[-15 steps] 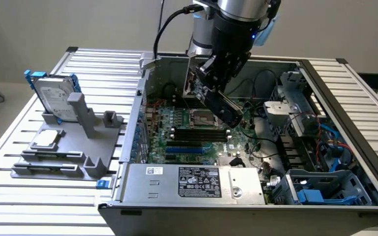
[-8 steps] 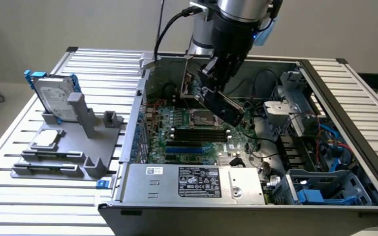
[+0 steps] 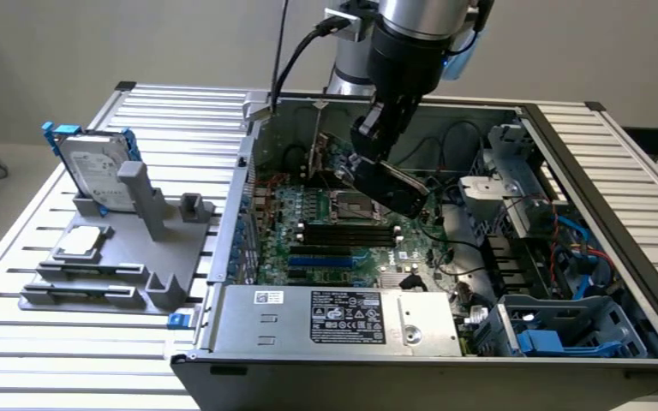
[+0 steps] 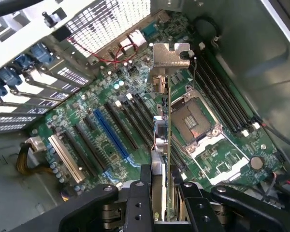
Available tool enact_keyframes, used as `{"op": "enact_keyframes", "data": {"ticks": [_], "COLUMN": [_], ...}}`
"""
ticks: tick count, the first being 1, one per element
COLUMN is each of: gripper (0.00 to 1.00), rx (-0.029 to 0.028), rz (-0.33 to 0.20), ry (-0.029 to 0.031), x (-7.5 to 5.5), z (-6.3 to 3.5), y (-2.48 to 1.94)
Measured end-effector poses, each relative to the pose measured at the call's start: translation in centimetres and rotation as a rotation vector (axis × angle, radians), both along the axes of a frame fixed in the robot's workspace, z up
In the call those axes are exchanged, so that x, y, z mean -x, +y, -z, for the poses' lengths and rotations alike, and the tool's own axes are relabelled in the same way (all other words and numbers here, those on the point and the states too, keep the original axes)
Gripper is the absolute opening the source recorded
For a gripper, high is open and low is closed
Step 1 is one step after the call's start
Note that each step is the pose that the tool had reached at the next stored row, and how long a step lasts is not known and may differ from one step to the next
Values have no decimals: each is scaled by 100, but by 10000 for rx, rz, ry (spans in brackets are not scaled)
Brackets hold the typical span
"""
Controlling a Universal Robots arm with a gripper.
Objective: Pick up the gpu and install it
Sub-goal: 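Insert the gpu into the slot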
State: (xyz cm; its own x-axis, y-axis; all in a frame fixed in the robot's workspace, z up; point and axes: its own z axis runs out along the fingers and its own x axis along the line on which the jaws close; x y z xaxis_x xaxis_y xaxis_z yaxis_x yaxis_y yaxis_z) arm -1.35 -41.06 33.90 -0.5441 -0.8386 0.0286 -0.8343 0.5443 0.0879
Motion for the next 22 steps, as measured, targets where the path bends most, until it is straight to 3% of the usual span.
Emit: {"op": "enact_keyframes", "data": {"ticks": [22], "gripper": [27], "rx": [-34], "rz": [-4011], "ry": [-20], "x": [0], "z": [61], "y": [0]}}
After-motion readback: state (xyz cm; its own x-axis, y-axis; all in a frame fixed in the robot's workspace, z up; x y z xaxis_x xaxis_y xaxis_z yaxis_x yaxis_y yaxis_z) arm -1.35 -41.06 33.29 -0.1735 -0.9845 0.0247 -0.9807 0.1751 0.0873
